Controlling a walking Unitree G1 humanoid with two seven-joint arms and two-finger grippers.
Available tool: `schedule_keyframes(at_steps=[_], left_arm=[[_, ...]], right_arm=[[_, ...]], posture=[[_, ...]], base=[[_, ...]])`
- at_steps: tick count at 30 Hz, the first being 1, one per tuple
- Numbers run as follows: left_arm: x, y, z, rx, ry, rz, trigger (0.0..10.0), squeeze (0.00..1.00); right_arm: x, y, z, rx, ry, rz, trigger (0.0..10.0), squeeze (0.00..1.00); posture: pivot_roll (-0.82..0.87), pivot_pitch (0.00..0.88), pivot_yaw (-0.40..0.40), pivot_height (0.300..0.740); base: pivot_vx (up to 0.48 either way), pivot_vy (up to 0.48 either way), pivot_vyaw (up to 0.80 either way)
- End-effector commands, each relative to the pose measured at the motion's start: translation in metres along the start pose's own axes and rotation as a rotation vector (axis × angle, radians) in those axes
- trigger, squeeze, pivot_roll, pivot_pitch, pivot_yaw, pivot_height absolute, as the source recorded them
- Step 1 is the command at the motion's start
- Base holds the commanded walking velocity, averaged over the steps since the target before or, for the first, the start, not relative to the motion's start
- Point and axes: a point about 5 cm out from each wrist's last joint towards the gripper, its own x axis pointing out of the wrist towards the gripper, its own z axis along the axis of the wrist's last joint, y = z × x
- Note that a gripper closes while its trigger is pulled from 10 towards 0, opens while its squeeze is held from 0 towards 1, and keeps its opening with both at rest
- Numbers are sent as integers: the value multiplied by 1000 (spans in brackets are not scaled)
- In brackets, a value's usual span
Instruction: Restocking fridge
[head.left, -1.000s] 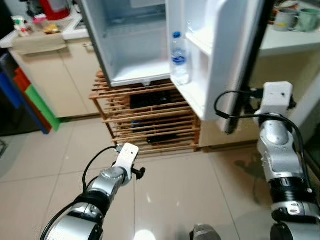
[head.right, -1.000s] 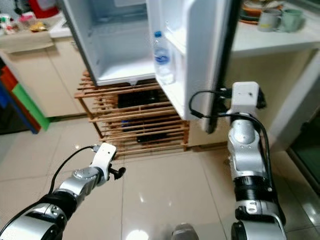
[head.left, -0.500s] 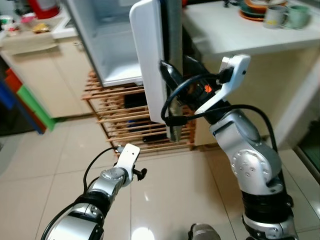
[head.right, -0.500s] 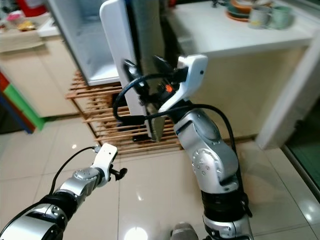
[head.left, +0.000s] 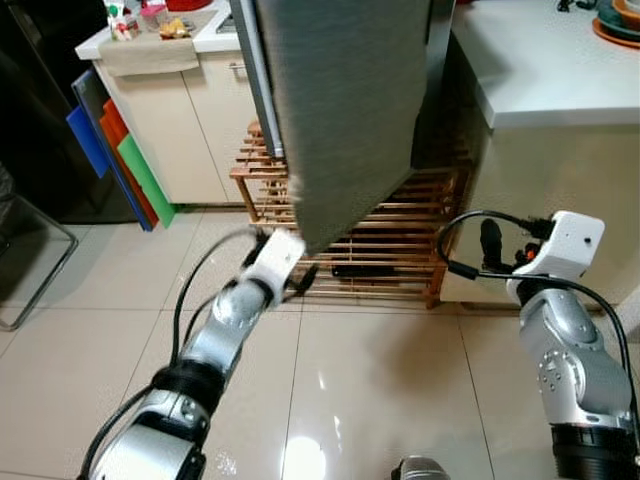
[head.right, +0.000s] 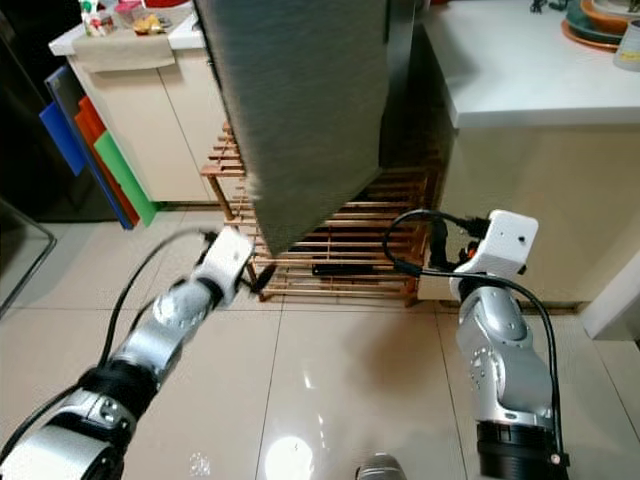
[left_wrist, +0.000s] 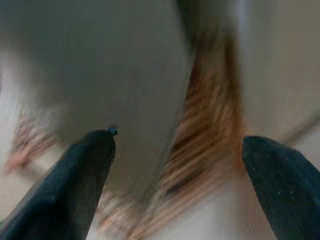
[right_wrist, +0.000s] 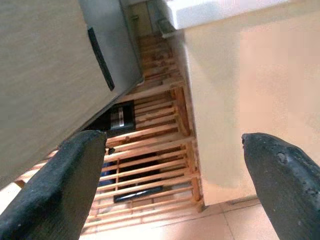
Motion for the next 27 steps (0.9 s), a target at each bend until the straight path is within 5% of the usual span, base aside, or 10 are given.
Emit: schedule_keyframes(at_steps=[1, 5, 8, 18, 27], left_arm=[[2, 14, 23, -134, -95, 58, 10000, 0], [4, 26, 46, -254, -195, 151, 10000, 0], [2, 43, 62, -263, -238, 244, 10000, 0], [0, 50, 57, -275, -185, 275, 10000, 0], [0, 64, 52, -263, -148, 299, 10000, 0]], right_arm=[[0, 9, 1, -31, -39, 18, 10000, 0], [0, 12, 0, -31, -44, 15, 10000, 0], [0, 17, 3, -47, -71, 43, 10000, 0], [-3, 33, 5, -67, -114, 127, 10000, 0], [-1, 31, 2, -59, -104, 100, 10000, 0]], posture=[[-236, 0, 142, 740], [-235, 0, 141, 740], [-230, 0, 139, 740], [-230, 0, 140, 740], [-228, 0, 138, 740]], base=[[435, 0, 0], [435, 0, 0], [435, 0, 0], [432, 0, 128], [432, 0, 0]])
